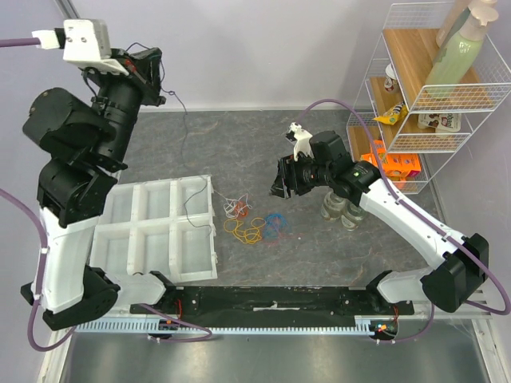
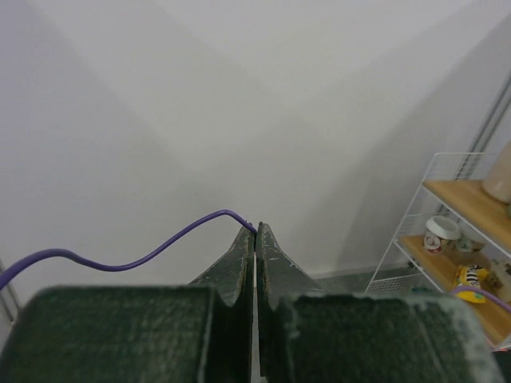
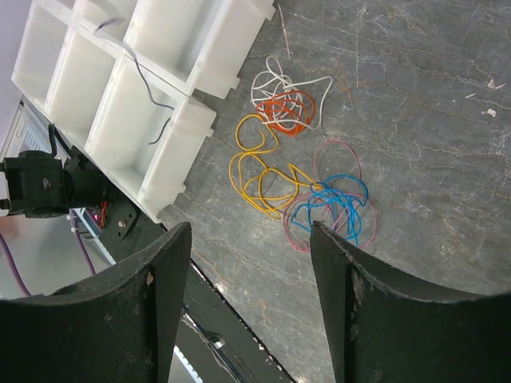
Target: Untangle the cables
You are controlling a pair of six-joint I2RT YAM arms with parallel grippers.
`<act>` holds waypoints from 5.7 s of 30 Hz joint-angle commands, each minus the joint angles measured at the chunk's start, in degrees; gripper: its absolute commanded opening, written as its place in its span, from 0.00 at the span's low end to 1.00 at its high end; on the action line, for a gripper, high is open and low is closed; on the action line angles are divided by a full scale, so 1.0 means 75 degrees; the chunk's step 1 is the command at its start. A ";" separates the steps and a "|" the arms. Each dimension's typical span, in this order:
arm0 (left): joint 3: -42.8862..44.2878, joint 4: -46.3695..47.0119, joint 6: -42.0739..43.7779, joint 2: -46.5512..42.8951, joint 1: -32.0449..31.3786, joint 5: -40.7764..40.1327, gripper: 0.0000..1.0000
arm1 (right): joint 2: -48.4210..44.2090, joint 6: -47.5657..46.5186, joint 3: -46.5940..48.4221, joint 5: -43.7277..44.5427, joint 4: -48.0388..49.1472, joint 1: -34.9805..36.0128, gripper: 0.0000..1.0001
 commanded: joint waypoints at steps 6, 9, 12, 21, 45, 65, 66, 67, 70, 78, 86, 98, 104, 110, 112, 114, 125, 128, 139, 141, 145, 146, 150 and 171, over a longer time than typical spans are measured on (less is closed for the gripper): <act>0.0111 0.0891 0.0950 0.0169 0.0057 -0.0574 0.02 | -0.0088 -0.0039 0.0086 0.0022 0.0168 0.0000 0.68; 0.0159 0.0763 0.0799 0.0216 0.0080 -0.0598 0.02 | -0.0088 -0.0062 0.0110 0.0033 0.0133 -0.0011 0.68; -0.0180 0.0622 0.0611 0.0053 0.0080 -0.0574 0.02 | -0.0134 -0.0062 0.0051 0.0057 0.0133 -0.0011 0.68; -0.2076 0.0458 0.0097 -0.0767 0.0069 -0.1030 0.02 | -0.0088 -0.0086 0.0051 0.0022 0.0109 -0.0011 0.68; -0.7833 -0.2729 -0.6408 -0.0664 0.2095 0.0713 0.01 | -0.0627 -0.0015 -0.0499 0.0221 0.0027 -0.0011 0.68; -0.7178 -0.4050 -0.7240 -0.2197 0.2319 0.0808 0.02 | -0.0627 -0.0086 -0.0547 0.0210 -0.0020 -0.0011 0.68; -0.7084 -0.4297 -0.7276 -0.2291 0.2330 0.0808 0.02 | -0.0580 -0.0074 -0.0535 0.0151 -0.0008 0.0000 0.68; -0.6968 -0.4462 -0.7299 -0.2361 0.2319 0.0797 0.02 | -0.0545 -0.0074 -0.0523 0.0128 0.0015 -0.0011 0.68; -0.6732 -0.4710 -0.7241 -0.2736 0.2319 0.0738 0.02 | -0.0440 -0.0086 -0.0476 0.0046 0.0051 -0.0011 0.68; -0.7014 -0.4464 -0.7311 -0.2177 0.2330 0.1300 0.02 | -0.0392 -0.0156 -0.0476 -0.0072 0.0051 -0.0011 0.68; -0.6124 -0.4898 -0.6785 -0.0032 0.2424 0.0434 0.02 | -0.0814 -0.0132 -0.0617 0.0256 -0.0066 -0.0011 0.68; -0.6063 -0.3927 -0.5215 0.2043 0.2705 0.1170 0.02 | -0.1166 -0.0180 -0.0629 0.0737 -0.0453 -0.0011 0.68; -0.6204 -0.3095 -0.4231 0.2653 0.2741 0.2201 0.02 | -0.1201 -0.0203 -0.0535 0.0807 -0.0570 -0.0011 0.68; -0.6684 -0.3000 -0.3842 0.2830 0.3009 0.3045 0.02 | -0.1248 -0.0168 -0.0628 0.0830 -0.0606 0.0000 0.68; -0.7012 -0.2755 -0.3819 0.2655 0.3150 0.3490 0.02 | -0.1260 -0.0168 -0.0652 0.0831 -0.0606 -0.0011 0.68; -0.7293 -0.2520 -0.3737 0.2479 0.3279 0.3947 0.02 | -0.1225 -0.0156 -0.0664 0.0831 -0.0594 -0.0011 0.68; -0.7435 -0.2436 -0.3936 0.1588 0.3444 0.4230 0.49 | -0.0990 -0.0238 -0.0605 0.0643 -0.0535 -0.0011 0.68; -0.7377 -0.2507 -0.4064 0.1155 0.3432 0.4452 0.73 | -0.0955 -0.0261 -0.0629 0.0596 -0.0512 -0.0011 0.68; -0.7856 -0.0693 -0.5096 -0.0019 0.2755 0.6315 0.78 | 0.0461 -0.0367 -0.0828 0.0046 -0.0231 0.0035 0.68; -0.7881 -0.0480 -0.5003 0.0366 0.1890 0.6410 0.73 | 0.0766 -0.0320 -0.0851 -0.0060 -0.0044 0.0222 0.68; -0.7752 -0.0421 -0.4465 0.1245 0.1019 0.5662 0.66 | 0.1422 -0.0274 -0.0909 0.0196 0.0109 0.0679 0.68; -0.7705 -0.0409 -0.4324 0.1422 0.1006 0.5602 0.61 | 0.1563 -0.0227 -0.0945 0.0302 0.0132 0.0796 0.68; -0.7213 -0.0795 -0.3668 0.1997 0.0994 0.5776 0.54 | 0.1834 -0.0028 -0.1272 0.1133 0.0168 0.1008 0.67; -0.9381 0.0176 -0.2834 0.2102 0.0174 0.6551 0.71 | 0.1470 0.1720 -0.2481 0.1979 0.1738 0.1102 0.67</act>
